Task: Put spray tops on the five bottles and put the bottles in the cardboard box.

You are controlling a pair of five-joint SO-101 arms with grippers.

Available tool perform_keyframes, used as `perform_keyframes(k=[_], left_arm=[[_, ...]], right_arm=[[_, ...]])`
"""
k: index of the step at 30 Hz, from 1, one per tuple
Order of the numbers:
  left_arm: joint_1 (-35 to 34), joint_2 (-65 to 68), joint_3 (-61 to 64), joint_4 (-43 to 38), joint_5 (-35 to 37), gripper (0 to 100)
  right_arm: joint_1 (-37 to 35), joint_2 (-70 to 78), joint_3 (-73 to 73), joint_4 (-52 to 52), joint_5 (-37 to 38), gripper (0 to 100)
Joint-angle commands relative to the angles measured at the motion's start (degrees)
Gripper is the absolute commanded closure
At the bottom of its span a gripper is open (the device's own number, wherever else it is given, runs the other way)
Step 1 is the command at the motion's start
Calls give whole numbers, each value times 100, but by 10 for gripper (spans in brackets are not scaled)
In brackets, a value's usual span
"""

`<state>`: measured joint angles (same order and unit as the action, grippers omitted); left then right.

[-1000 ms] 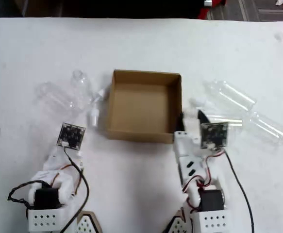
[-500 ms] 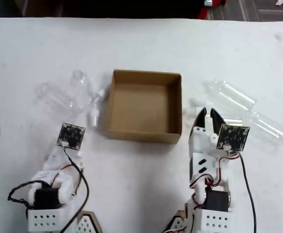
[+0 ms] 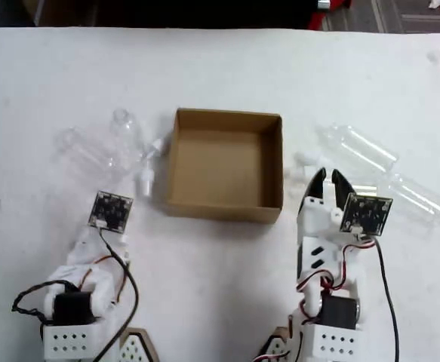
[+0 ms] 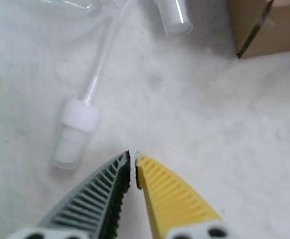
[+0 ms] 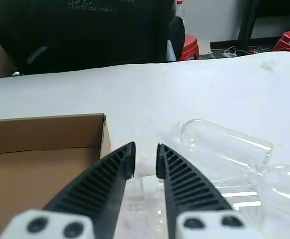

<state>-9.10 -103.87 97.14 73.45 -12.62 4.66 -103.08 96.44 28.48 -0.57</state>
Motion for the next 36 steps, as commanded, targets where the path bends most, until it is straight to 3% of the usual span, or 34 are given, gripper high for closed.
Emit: perform_keyframes(k=[1,11,15,24,32,36], left_arm=[[-110,-57,-149,-70,-62,976],[-954,-66,-1960,-387,-9,975],[-936,-66,-2022,-431,-53,973],[-927,-66,-2031,-1943,-9,973],[-796,-57,-2347,-2224,-18,973],[-312,-40,-2796,-2303,-651,972]], right_arm=[[66,-22,35,48,18,939],[66,-22,35,84,18,939],[66,-22,35,84,18,939],[101,-22,35,84,18,939],[101,-22,35,92,18,939],[101,-22,35,92,18,939]])
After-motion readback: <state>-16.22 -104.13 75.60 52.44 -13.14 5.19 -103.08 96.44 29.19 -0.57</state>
